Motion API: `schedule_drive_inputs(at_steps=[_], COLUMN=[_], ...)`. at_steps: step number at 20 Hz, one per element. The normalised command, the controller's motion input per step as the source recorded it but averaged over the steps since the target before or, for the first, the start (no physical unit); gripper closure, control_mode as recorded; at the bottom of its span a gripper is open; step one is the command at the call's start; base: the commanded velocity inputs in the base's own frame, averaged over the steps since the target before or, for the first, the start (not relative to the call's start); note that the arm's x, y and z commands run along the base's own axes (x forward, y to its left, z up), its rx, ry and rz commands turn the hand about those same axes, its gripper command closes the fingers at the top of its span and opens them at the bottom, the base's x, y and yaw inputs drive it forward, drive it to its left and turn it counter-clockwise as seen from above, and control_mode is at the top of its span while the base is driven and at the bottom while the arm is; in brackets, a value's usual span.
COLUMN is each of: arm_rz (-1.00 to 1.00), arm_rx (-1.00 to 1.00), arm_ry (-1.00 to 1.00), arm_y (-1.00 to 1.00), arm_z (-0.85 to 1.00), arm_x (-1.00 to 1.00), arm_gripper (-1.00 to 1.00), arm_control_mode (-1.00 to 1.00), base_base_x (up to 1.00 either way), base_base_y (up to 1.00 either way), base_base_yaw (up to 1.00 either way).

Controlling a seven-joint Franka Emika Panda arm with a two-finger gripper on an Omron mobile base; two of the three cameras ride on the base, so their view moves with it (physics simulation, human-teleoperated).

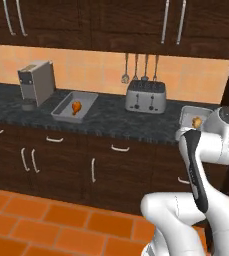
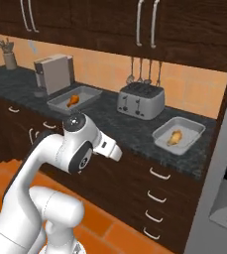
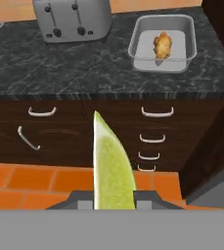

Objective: Place one lemon wedge and one chicken drumstick in each tupperware on the nearby counter, to pack two identical lunches.

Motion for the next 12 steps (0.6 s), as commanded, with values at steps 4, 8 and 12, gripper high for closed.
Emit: schedule_drive_inputs(at_steps=[4,8,12], arm_rz=[0.00,0.00,0.00], arm_rx=[0.00,0.00,0.00], arm_ry=[0.00,0.00,0.00], arm_y=[0.00,0.00,0.00], arm_z=[0.00,0.00,0.00], arm_x=[0.00,0.00,0.00], arm_gripper=[1.00,1.00,1.00], arm_control_mode=[1.00,1.00,1.00], base_base_x=[1.00,0.95,1.00], base_base_y=[1.00,1.00,1.00], base_base_yaw=[0.00,0.00,0.00])
